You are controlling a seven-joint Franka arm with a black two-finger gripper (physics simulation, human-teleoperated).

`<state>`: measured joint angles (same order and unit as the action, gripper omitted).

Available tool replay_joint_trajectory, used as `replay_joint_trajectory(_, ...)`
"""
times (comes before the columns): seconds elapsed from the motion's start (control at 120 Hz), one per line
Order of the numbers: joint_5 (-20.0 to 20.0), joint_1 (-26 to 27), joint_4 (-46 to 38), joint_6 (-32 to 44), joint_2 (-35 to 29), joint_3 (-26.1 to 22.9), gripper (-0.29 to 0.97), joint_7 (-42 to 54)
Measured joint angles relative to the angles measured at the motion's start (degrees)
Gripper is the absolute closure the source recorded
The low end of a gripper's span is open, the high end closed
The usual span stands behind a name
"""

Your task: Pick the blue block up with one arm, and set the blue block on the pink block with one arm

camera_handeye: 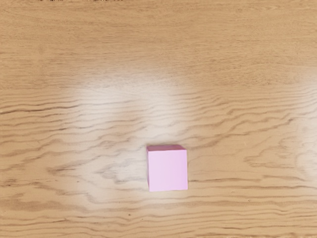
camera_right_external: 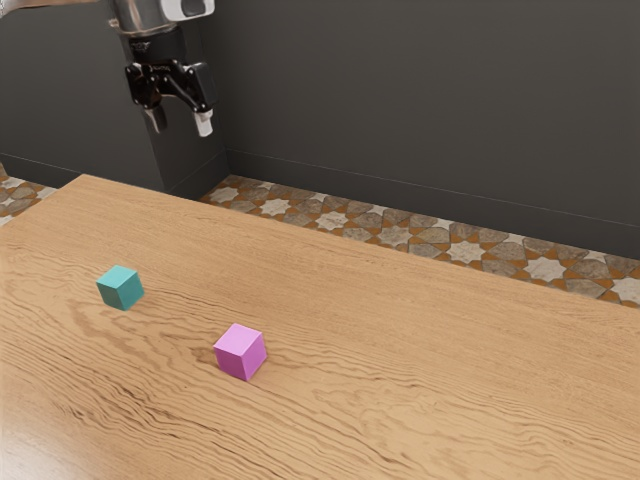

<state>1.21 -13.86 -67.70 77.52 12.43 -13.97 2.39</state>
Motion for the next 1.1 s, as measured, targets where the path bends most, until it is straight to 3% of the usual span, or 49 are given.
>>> replay_joint_trajectory(0.225,-2.0,0.8,0.6,-0.2,-0.1,0.1,0.00,-0.7)
replay_joint_trajectory(0.333,-2.1,1.6,7.2,-1.3,-4.1,-0.2,0.00,-0.9)
replay_joint_trajectory(0.467,-2.3,5.1,8.6,-2.5,-6.9,-1.6,0.00,-1.1)
replay_joint_trajectory(0.742,-6.6,4.1,8.2,-3.0,-0.2,-1.4,0.00,-1.5)
replay_joint_trajectory(0.858,-7.6,2.3,1.8,-0.5,-0.2,-1.6,0.00,-1.6)
replay_joint_trajectory(0.992,-8.0,0.2,-18.5,9.9,-7.3,-0.9,0.00,-0.9)
replay_joint_trajectory(1.1,-8.3,10.4,-23.9,17.2,-7.7,10.5,0.00,-0.3)
